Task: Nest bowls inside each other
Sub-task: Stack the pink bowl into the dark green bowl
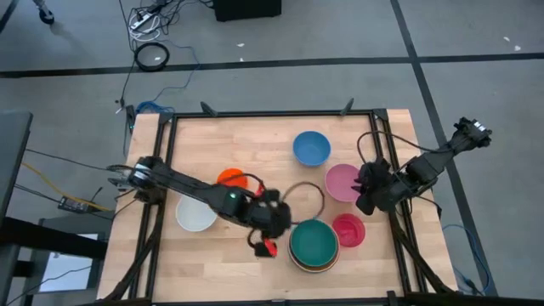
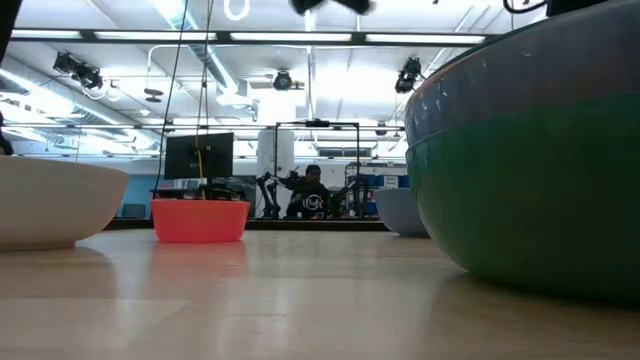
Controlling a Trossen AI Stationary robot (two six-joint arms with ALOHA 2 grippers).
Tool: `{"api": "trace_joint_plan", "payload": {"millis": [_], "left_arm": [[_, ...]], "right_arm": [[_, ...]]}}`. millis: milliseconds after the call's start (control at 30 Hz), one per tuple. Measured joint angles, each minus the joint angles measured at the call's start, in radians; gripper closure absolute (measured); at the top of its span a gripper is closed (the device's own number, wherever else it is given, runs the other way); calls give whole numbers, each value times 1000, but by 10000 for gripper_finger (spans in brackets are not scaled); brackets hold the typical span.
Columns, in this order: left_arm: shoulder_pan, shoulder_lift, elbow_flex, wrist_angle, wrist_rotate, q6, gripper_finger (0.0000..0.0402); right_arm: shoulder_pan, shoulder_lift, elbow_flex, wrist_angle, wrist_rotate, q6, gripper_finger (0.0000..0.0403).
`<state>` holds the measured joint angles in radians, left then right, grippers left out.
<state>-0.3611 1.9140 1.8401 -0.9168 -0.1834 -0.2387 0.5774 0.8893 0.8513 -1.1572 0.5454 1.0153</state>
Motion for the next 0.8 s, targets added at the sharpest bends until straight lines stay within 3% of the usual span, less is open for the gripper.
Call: {"api": "trace_joint_plan", "payload": {"millis": [300,633,800], "left_arm": [[-47,-149,1,-372,-265,-185,303],[-125,-190,1,-640,-343,-409,303],[-171,-189,-10,-654,-347,-476,303]], "right_arm": [[-28,194,0,25,-83,-66,229],[-95,401,0,114,-98,-76,209],[-132,466,0,121,-108,-93,209]]}}
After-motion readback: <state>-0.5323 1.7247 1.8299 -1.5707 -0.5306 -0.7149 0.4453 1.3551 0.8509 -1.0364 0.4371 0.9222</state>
